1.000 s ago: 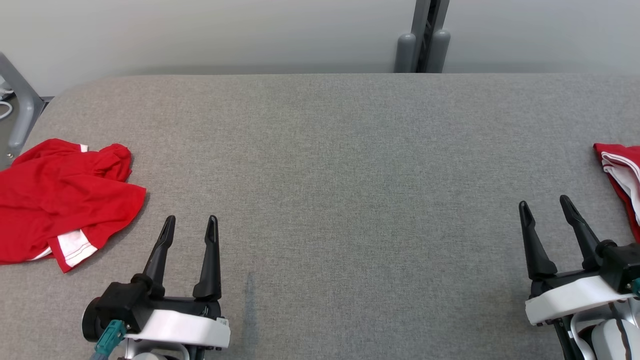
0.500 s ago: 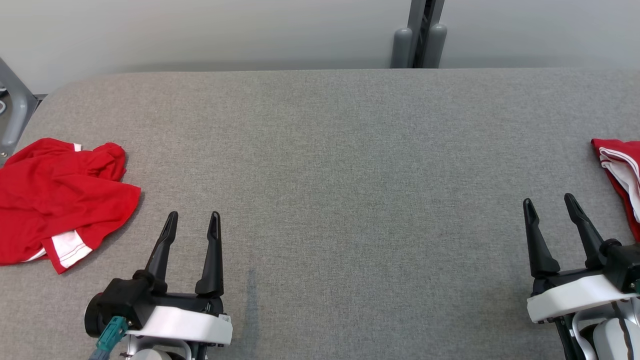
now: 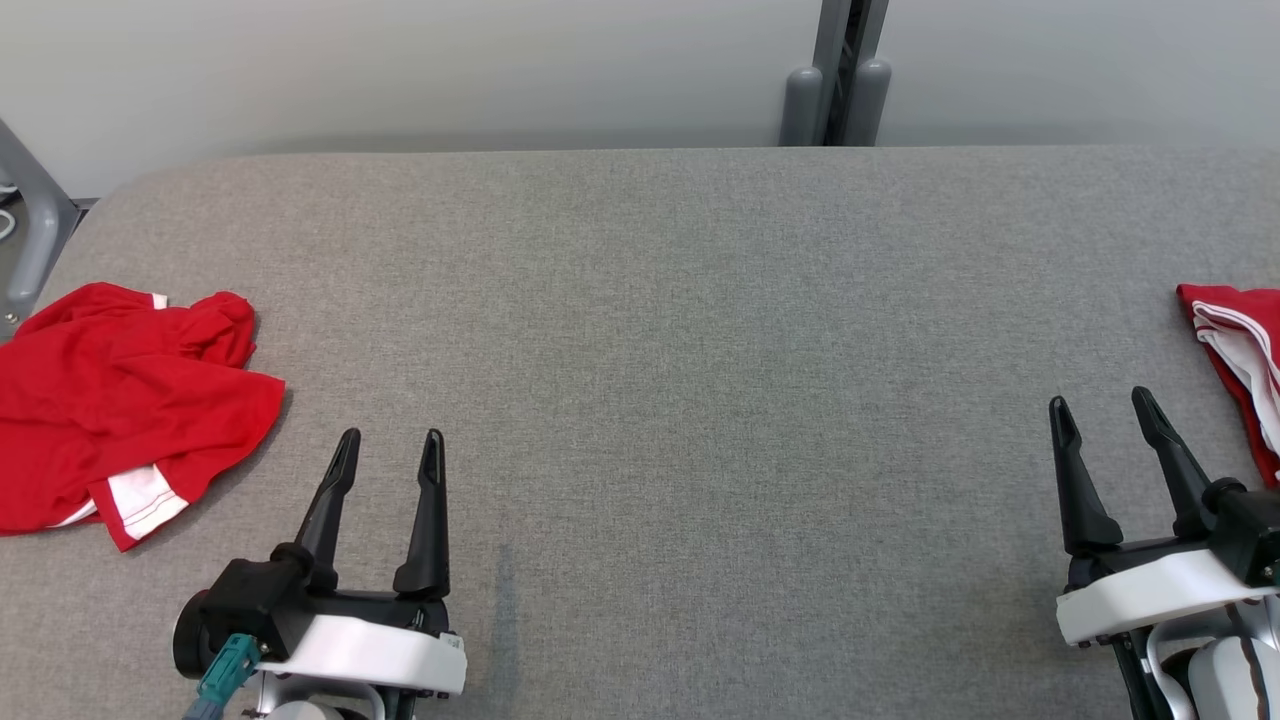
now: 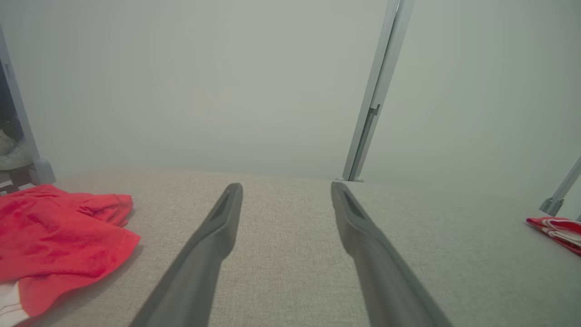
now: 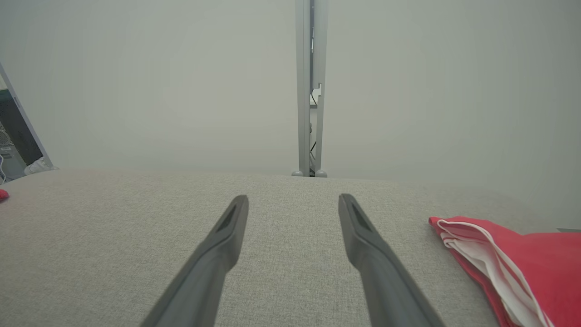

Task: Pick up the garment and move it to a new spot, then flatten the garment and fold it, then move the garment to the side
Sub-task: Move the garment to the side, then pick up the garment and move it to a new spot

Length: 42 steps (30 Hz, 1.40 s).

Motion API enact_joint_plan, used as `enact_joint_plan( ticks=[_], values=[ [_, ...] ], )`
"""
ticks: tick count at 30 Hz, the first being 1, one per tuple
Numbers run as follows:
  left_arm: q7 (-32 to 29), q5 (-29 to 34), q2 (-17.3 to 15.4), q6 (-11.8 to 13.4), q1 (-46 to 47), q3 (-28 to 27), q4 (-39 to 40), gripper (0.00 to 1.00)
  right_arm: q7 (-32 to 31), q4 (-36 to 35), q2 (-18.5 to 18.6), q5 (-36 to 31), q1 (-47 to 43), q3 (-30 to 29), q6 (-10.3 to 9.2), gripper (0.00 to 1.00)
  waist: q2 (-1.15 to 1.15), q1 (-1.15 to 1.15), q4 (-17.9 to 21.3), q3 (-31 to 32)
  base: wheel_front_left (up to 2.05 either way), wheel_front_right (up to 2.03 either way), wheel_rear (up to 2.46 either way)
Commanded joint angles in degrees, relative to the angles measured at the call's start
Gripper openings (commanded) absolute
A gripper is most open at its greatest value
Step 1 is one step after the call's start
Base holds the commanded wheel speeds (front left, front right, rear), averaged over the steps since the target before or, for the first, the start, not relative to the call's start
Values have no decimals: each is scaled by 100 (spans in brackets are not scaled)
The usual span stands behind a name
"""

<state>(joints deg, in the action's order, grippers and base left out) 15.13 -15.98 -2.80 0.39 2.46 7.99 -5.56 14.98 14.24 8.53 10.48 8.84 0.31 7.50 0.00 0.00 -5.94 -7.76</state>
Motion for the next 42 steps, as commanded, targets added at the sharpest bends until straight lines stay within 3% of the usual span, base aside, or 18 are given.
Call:
enact_joint_plan(
  ticks=[1,31,36,42],
  values=[
    [-7,18,-22,-16,-19,-19,-9,100,33,4,15,11,-40,-17,-2,100,0,0,-4,10,0,0,0],
    [-7,-16,-23,1,64,104,-50,100,33,-8,78,8,15,-40,-2,100,0,0,-158,-68,0,0,0],
    [-7,-62,-24,25,137,126,-37,100,33,6,51,18,-55,52,-2,100,0,0,-400,-80,0,0,0],
    [-7,-114,-24,77,101,162,-8,100,33,2,92,26,-60,174,-2,100,0,0,-994,-84,0,0,0]
  ],
)
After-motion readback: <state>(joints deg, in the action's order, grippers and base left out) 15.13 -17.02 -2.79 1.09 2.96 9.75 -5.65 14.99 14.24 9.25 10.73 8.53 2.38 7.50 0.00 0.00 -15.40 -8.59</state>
